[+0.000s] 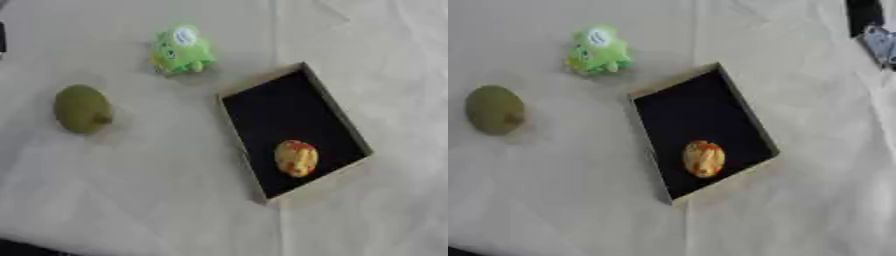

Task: Pick up objects on the table and place them in the box.

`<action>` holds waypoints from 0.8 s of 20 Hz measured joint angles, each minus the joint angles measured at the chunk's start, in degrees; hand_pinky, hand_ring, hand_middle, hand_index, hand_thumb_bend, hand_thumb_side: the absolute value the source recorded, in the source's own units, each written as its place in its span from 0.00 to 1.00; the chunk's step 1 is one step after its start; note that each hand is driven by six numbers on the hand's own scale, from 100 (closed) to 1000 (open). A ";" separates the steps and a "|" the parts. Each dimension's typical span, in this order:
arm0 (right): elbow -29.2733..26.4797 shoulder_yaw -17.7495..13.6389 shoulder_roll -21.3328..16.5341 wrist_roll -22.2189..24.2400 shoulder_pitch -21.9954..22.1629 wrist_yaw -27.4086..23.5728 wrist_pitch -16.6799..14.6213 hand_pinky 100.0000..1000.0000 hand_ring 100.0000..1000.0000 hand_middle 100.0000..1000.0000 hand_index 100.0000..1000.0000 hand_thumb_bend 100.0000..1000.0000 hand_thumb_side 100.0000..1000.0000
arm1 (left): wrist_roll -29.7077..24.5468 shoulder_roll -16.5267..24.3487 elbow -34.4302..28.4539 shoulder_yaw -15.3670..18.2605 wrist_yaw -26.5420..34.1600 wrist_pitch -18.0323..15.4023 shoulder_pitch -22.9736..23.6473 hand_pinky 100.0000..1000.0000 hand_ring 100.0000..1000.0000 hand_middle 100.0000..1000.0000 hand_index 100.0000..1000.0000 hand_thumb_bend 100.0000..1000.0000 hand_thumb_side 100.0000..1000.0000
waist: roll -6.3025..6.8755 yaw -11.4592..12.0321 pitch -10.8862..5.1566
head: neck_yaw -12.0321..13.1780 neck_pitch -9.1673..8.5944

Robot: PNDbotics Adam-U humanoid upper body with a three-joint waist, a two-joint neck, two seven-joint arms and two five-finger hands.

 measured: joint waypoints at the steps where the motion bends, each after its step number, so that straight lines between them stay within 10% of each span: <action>1: 0.00 -0.59 0.00 -0.69 0.43 -0.44 -0.10 0.86 0.90 0.64 0.77 0.00 0.07 | -0.86 0.51 1.20 -1.02 -1.57 -0.62 -1.28 0.86 0.79 0.81 0.94 0.00 0.16 | 0.00 -0.12 -0.05 | -0.08 -0.06; 16: -0.02 -5.21 0.71 -5.53 4.29 -3.57 -0.10 0.87 0.89 0.63 0.77 0.00 0.15 | -10.03 0.31 14.18 -8.26 -14.09 -6.83 -11.46 0.92 0.85 0.83 0.91 0.00 0.23 | -0.38 -1.40 -0.86 | -2.34 -0.09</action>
